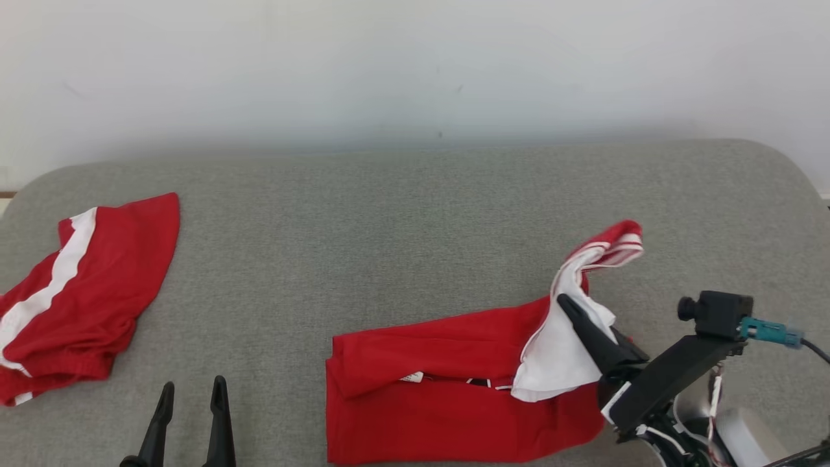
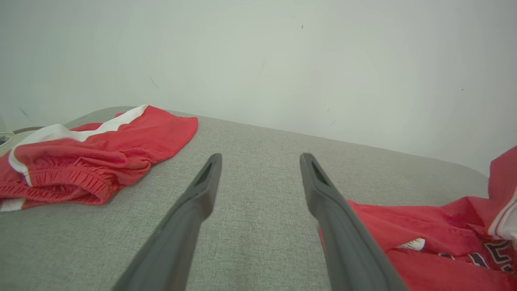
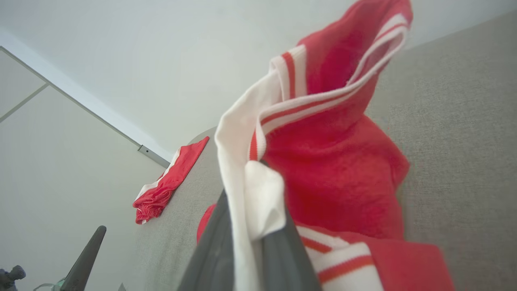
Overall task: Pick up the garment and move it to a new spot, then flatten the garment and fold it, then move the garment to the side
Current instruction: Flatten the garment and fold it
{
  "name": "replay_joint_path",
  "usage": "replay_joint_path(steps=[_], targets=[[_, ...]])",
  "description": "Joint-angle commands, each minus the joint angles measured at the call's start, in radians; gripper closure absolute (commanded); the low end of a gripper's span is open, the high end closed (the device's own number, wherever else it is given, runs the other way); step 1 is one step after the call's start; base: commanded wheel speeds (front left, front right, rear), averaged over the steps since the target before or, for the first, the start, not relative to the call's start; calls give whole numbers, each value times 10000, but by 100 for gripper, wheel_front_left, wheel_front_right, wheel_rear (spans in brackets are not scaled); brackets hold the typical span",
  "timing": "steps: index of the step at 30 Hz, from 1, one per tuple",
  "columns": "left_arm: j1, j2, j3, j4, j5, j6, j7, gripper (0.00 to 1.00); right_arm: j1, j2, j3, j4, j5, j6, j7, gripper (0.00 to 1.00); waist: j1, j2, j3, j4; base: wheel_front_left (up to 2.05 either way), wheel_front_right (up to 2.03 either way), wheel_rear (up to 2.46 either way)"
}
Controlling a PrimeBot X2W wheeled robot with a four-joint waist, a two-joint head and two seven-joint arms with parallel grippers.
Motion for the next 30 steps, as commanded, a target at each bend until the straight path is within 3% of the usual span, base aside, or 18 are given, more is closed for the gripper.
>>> replay_joint_path(steps=[1,9,21,30], targets=[[134,4,-41,31,-136,7,-48,0,62,70,96,-80,-30,0,21,100,0,-1,8,152,0,0,0],[-110,4,-371,155,-161,22,-48,0,-362,814,876,187,-331,0,50,100,0,-1,184,650,0,0,0],[-514,4,-868,418,-247,33,-48,0,-1007,1799,1559,1569,-967,0,-314,100,0,-1,541,1300,0,0,0],[-731,4,-1132,642,-301,11,-48,0,-1345,2162,2016,2562,-1149,0,-578,100,0,-1,620,1625,0,0,0]])
